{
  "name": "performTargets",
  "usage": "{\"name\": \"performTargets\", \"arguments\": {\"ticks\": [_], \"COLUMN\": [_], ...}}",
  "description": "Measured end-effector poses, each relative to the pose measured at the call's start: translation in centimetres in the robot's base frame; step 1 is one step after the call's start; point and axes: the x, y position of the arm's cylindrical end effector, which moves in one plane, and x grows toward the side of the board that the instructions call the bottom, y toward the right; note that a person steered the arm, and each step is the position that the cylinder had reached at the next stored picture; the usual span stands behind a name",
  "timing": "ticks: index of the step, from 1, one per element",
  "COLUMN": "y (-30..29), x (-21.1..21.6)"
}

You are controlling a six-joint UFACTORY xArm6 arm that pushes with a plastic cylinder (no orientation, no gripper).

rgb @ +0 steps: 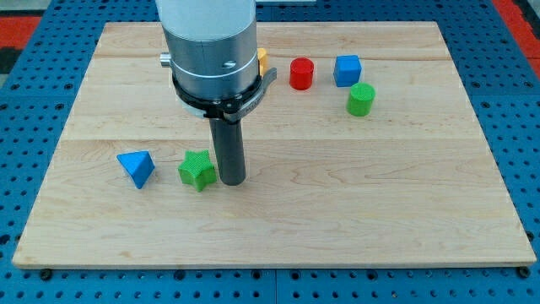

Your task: Push blue cube to the right of green star

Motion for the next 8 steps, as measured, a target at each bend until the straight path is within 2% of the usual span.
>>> {"name": "performTargets", "arguments": {"ticks": [2, 3, 5, 6, 7, 8], "y": [-2.4, -0.7, 14.1, 20.8, 25.2, 26.2], "x": [0.0, 0.0, -0.4, -3.8, -9.5, -16.0]}}
